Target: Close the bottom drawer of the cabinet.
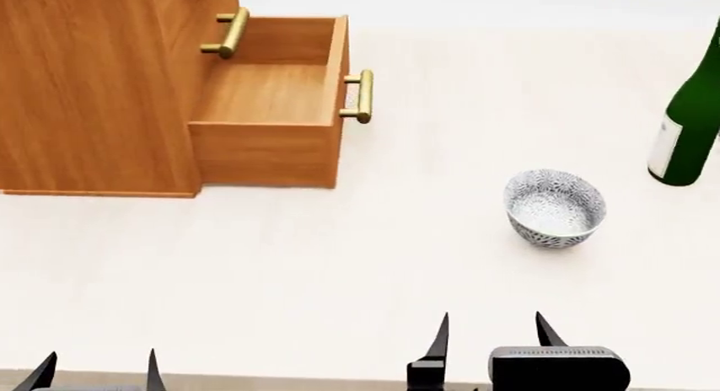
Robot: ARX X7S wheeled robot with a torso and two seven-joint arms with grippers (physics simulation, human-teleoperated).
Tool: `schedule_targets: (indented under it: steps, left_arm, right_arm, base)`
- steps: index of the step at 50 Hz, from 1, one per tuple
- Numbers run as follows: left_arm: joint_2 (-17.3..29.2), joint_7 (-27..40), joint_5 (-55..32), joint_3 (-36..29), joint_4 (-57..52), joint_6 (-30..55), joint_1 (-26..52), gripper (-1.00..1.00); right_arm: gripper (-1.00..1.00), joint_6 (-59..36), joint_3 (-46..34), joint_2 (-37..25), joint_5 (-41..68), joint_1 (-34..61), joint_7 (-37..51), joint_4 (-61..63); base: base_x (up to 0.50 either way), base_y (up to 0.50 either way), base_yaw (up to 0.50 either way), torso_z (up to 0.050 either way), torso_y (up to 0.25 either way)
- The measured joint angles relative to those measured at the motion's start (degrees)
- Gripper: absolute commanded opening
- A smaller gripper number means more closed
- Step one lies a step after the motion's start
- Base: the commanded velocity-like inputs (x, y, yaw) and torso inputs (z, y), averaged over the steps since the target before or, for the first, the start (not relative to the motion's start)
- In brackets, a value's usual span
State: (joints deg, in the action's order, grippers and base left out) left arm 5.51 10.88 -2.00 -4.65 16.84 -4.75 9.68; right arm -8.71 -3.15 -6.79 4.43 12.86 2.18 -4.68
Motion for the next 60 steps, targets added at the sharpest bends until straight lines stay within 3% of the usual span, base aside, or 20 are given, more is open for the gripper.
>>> schedule_targets:
  steps: [39, 60]
  left_arm:
    - [1.57, 2.32, -1.97, -2.32, 0.91, -0.57, 0.61, 1.0]
    - [2.04, 3.79, -2.58, -3.22, 1.56, -0.95, 0.88, 1.0]
  right_arm:
    - [1.0, 1.78, -1.15, -1.47, 3.22, 0.24, 1.42, -1.71]
    - [1.0, 1.09, -1.47, -1.94, 3.8, 0.24, 3.62, -0.97]
  base:
    - [0.0, 0.49, 0.0, 0.0, 0.0]
    - [0.06, 0.02, 0.0, 0.0, 0.0]
